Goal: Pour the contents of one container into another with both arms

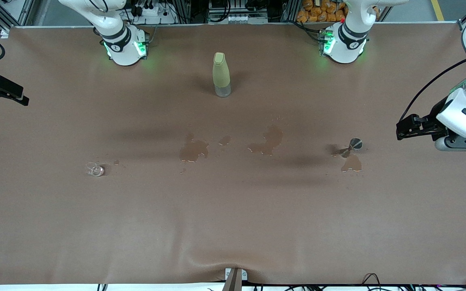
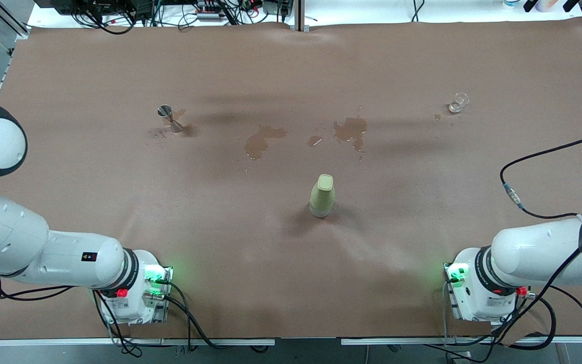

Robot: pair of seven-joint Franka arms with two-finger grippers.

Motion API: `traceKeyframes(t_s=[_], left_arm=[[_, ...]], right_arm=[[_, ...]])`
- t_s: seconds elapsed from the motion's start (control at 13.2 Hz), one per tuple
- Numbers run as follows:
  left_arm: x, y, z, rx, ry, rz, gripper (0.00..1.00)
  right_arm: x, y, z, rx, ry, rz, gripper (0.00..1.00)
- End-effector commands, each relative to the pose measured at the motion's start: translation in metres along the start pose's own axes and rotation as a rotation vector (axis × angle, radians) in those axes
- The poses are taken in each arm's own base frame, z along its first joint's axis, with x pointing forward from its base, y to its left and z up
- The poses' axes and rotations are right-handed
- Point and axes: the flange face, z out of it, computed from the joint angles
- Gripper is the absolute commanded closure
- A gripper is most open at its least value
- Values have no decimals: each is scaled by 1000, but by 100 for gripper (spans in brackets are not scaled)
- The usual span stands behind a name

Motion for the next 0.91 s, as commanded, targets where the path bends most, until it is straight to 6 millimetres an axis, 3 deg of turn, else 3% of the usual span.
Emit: traceKeyframes(t_s=[0.0, 0.84], left_arm=[[-6, 0, -7, 19, -10, 9, 0], [-6, 0, -8, 19, -7, 6, 0]], right_arm=[[1, -2, -4, -15, 4, -2, 0], [3, 1, -2, -56, -1, 9, 0]])
